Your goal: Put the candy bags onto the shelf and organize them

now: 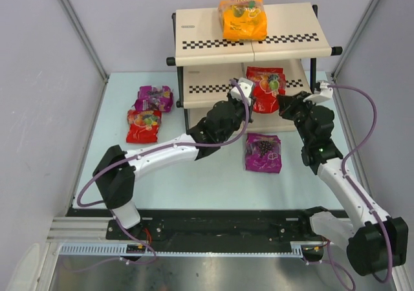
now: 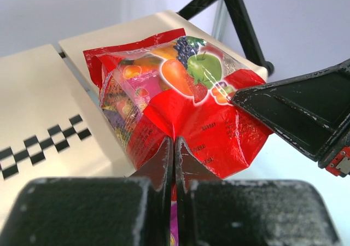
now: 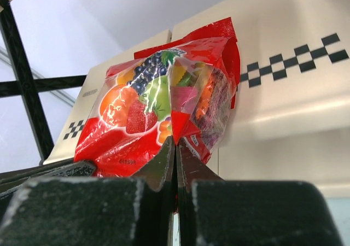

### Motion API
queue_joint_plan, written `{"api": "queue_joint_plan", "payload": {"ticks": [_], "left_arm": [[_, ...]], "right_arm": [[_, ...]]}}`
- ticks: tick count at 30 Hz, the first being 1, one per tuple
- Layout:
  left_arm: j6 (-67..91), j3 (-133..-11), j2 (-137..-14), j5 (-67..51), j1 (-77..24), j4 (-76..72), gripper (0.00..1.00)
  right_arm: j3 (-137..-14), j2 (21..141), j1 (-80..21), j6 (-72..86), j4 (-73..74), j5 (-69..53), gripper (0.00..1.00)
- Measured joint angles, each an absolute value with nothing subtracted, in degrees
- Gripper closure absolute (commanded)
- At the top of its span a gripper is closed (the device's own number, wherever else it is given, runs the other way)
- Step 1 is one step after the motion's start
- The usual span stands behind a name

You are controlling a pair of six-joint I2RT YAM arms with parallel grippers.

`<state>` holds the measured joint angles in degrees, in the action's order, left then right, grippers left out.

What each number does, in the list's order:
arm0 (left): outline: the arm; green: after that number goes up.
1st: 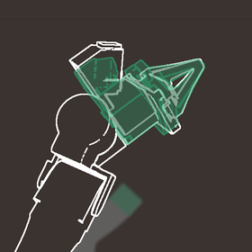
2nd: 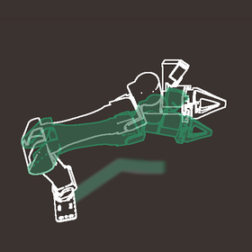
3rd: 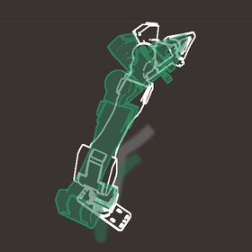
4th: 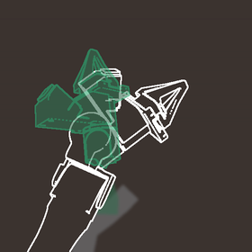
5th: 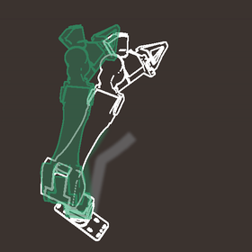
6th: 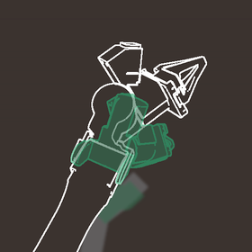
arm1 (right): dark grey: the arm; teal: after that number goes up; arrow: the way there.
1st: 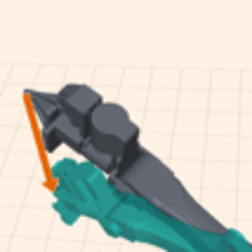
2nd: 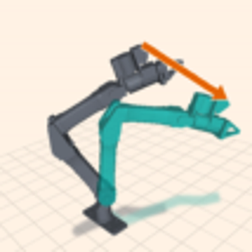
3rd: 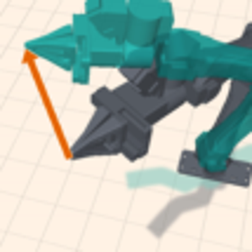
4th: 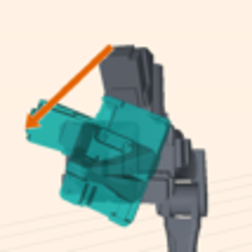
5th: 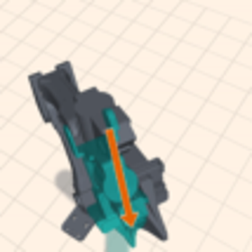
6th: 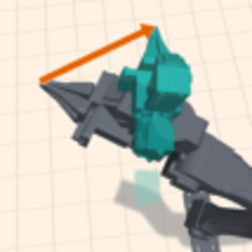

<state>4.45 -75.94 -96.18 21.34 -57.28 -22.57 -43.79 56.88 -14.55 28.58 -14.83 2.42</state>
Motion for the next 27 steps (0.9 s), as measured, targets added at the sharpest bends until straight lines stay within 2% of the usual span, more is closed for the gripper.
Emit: {"api": "queue_joint_plan", "payload": {"ticks": [19, 21, 22, 24, 25, 27], "left_arm": [[2.46, -85.86, -105.19, 19.25, -52.9, -23.03, 1.0], [2.46, -86.26, -105.62, 19.25, -52.66, -23.11, 1.0], [2.46, -86.5, -105.84, 19.25, -52.56, -23.11, 0.91], [2.5, -86.72, -106.13, 19.25, -52.42, -23.29, 0.81], [2.31, -86.72, -106.15, 19.18, -52.42, -23.35, 0.7], [2.26, -86.72, -106.15, 18.7, -52.42, -23.83, 0.59]], "right_arm": [[-49.21, 70.76, -9.65, 28.73, -25.15, -2.74, 1.0], [-49.8, 71.77, -9.45, 28.73, -25.58, -3.01, 0.92], [-50.17, 72.36, -9.34, 28.71, -25.69, -3.16, 0.88], [-50.76, 73.36, -8.97, 28.77, -26.52, -3.55, 0.79], [-50.94, 73.54, -8.82, 28.95, -26.76, -3.6, 0.73], [-51.27, 73.43, -8.43, 28.67, -27.14, -3.55, 0.7]]}}
